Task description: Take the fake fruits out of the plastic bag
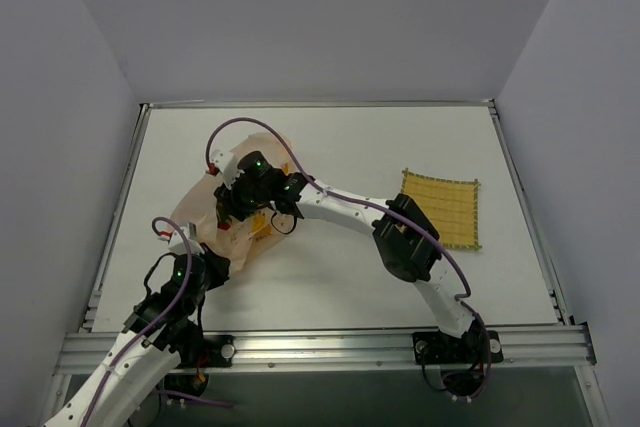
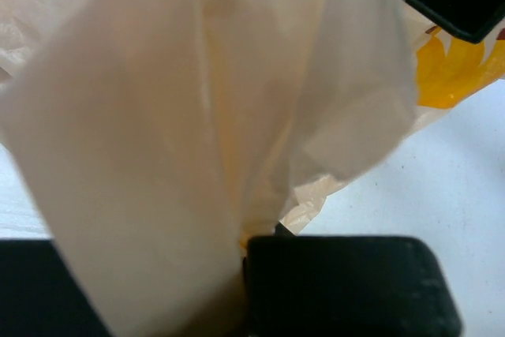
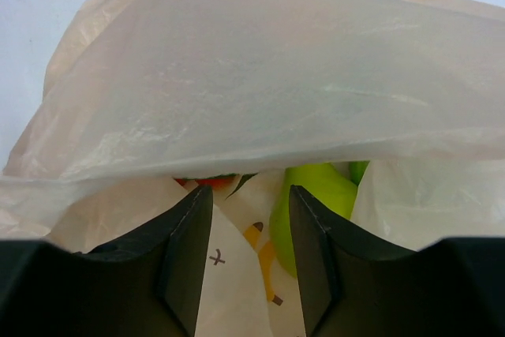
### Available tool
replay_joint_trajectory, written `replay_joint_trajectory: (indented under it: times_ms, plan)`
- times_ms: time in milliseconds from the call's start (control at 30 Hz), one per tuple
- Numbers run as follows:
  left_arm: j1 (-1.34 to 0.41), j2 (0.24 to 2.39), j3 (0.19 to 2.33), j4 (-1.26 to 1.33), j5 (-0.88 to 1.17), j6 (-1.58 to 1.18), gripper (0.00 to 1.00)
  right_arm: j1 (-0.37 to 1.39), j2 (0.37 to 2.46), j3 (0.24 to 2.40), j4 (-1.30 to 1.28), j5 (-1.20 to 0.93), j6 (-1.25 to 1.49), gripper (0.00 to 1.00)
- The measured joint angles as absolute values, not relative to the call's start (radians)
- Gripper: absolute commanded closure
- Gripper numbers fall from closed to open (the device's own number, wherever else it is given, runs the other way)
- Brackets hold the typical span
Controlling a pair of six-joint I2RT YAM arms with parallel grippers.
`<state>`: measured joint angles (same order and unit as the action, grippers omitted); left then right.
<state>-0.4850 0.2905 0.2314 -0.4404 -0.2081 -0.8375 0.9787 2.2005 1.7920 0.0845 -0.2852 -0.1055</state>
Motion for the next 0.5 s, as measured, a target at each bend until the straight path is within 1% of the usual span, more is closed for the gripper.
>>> replay_joint_trajectory:
  times_ms: [33, 67, 133, 300, 333, 500]
  plan:
    - [-0.485, 0.290, 0.231, -0.442, -0.209, -0.838, 0.98, 0.977, 2.210, 1.803, 0.078, -0.290, -0.107, 0.60]
    - [-0.485, 0.290, 0.231, -0.445, -0.210, -0.838, 0.98, 0.975, 2.223, 1.814, 0.077, -0.293, -0.108, 0.55]
    - [-0.485, 0.290, 0.231, -0.449, -0.212, -0.838, 0.98, 0.969, 2.247, 1.829, 0.073, -0.295, -0.112, 0.48]
    - [-0.485, 0.290, 0.231, -0.456, -0.212, -0.838, 0.98, 0.934, 2.302, 1.879, 0.044, -0.297, -0.114, 0.45]
    - [-0.485, 0.290, 0.231, -0.457, -0.212, -0.838, 0.98, 0.925, 2.310, 1.889, 0.041, -0.298, -0.113, 0.42]
    - [-0.485, 0.289, 0.231, -0.461, -0.215, -0.838, 0.98, 0.883, 2.320, 1.889, 0.026, -0.300, -0.113, 0.35]
